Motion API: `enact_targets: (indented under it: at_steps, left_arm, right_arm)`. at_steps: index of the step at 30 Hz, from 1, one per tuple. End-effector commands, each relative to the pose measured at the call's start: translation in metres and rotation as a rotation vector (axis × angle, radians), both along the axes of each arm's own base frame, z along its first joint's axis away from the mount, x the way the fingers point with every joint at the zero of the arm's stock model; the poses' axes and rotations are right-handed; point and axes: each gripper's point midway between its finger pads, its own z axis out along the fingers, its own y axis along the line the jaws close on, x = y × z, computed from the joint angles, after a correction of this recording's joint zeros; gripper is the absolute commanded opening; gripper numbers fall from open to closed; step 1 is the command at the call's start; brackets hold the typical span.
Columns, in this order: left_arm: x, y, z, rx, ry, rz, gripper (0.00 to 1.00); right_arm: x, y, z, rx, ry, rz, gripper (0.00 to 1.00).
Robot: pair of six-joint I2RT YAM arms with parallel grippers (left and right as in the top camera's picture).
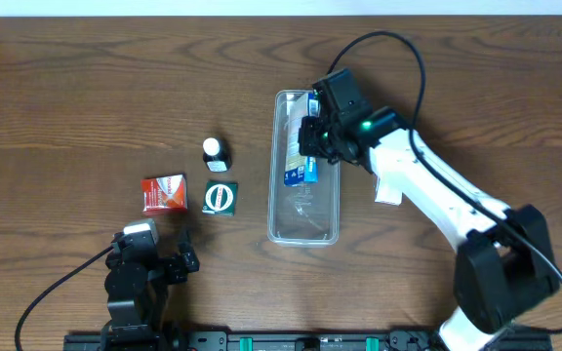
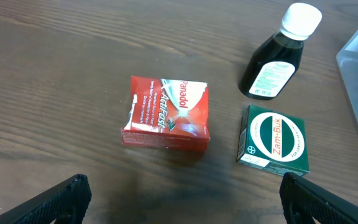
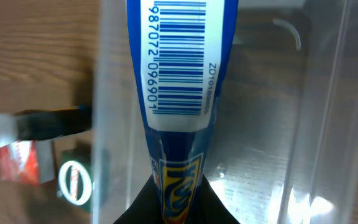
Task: Pack container
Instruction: 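Lower the blue box into the clear container with the right gripper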
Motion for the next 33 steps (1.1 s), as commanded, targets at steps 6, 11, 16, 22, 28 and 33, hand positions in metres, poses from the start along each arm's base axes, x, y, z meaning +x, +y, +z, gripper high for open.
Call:
enact_targets:
  at_steps: [6,11,16,22,28,33]
  left_arm:
    - [0.000,0.000,-0.004,-0.015,0.004,0.005,0.98]
    - [0.000,0.000,-0.004,-0.015,0.004,0.005,0.98]
    - [0.000,0.000,-0.004,-0.015,0.004,0.005,0.98]
    - [0.000,0.000,-0.004,-0.015,0.004,0.005,0.98]
    - [0.000,0.000,-0.004,-0.015,0.004,0.005,0.98]
    - [0.000,0.000,-0.004,-0.015,0.004,0.005,0.98]
  right_arm:
    - [0.013,0.007,-0.013,0.022,0.001,-0.045,0.13]
    - [0.018,0.009,-0.019,0.038,0.009,-0.077,0.17]
    - [0.017,0.009,-0.020,0.037,0.013,-0.080,0.31]
    - [0.020,0.009,-0.019,0.020,-0.021,-0.034,0.59]
    - [0.028,0.002,-0.011,0.014,-0.068,0.000,0.53]
    - [0.031,0.000,0.015,0.012,-0.148,0.054,0.34]
